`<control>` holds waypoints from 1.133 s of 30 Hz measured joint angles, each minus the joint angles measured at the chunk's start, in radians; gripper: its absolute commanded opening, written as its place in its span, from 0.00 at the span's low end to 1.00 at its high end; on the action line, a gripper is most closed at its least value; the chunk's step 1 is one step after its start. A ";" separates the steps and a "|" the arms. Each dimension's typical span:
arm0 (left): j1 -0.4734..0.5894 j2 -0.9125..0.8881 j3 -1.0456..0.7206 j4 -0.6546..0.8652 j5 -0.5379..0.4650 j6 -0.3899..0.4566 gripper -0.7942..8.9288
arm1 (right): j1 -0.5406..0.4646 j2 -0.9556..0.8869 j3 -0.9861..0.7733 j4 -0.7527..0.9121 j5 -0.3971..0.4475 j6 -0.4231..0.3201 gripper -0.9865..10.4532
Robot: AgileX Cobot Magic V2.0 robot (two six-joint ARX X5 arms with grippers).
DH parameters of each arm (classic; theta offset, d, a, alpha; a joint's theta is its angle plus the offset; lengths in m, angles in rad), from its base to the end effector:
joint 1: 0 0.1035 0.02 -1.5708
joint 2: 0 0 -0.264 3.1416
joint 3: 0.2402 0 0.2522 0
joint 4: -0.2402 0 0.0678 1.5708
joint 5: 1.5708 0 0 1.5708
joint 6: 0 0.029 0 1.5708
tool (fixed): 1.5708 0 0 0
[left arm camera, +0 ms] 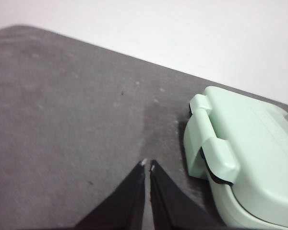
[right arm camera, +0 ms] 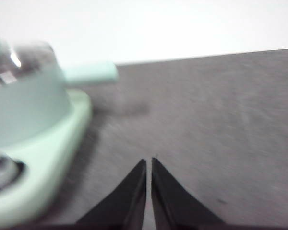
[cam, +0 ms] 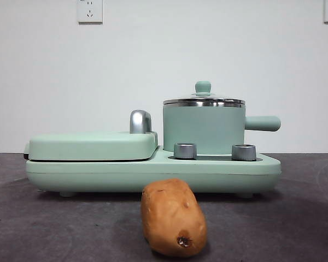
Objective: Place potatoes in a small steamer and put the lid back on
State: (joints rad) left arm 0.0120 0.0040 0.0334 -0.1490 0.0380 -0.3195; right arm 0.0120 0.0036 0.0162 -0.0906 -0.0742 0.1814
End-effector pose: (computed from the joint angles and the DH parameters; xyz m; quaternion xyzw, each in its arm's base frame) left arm 0.0952 0.0000 0.1602 -0.1602 0.0610 -0.0033 0.9852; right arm 0.0966 0.0033 0.1600 0.0916 0.0427 0.0393 0.9941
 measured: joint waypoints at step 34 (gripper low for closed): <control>-0.108 0.871 0.954 -0.332 0.673 0.040 0.10 | 0.000 0.724 0.930 -0.540 -0.734 0.004 0.10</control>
State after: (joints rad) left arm -0.0956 0.8753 0.9871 -0.4812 0.7105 -0.2794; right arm 0.0120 0.7273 0.9462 -0.6308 -0.8082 0.1856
